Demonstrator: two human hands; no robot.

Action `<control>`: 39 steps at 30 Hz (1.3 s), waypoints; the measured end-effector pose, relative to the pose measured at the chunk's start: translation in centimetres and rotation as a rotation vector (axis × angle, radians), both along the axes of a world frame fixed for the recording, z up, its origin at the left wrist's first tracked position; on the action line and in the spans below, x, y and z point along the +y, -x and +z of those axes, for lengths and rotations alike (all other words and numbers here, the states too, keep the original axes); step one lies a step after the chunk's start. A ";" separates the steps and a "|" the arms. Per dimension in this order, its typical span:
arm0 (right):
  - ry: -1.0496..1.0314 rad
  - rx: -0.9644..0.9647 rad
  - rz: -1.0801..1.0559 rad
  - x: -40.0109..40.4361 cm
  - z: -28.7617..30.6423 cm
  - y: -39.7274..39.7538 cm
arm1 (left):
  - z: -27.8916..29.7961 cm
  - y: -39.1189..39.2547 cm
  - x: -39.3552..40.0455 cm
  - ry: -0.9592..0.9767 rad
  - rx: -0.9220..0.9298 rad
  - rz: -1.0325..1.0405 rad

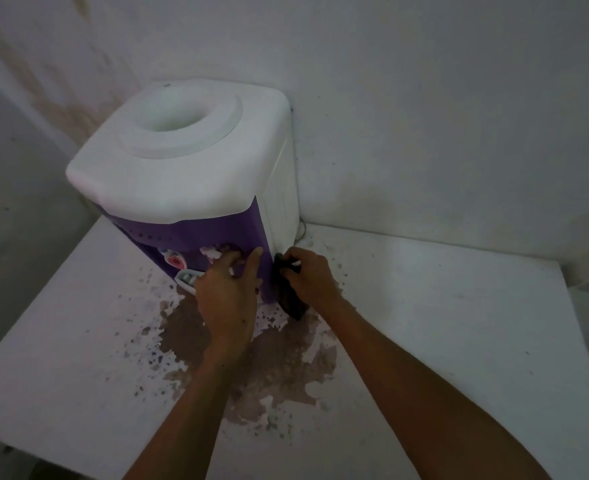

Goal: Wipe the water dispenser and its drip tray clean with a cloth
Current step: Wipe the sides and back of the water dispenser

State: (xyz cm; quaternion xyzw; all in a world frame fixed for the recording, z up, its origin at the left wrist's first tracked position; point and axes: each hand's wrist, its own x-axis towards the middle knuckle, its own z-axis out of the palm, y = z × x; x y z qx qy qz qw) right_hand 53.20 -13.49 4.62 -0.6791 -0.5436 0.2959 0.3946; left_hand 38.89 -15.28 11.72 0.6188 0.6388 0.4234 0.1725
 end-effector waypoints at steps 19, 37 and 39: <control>-0.141 0.136 -0.110 0.6 -1.1 0.4 | -2.8 -0.4 0.4 -0.077 0.014 0.060; 0.296 0.061 -0.082 2.5 -6.1 0.1 | -4.2 0.4 1.7 -0.119 0.149 -0.018; 0.287 0.084 -0.083 2.5 -5.2 -0.1 | -4.1 0.3 1.5 -0.108 0.162 -0.005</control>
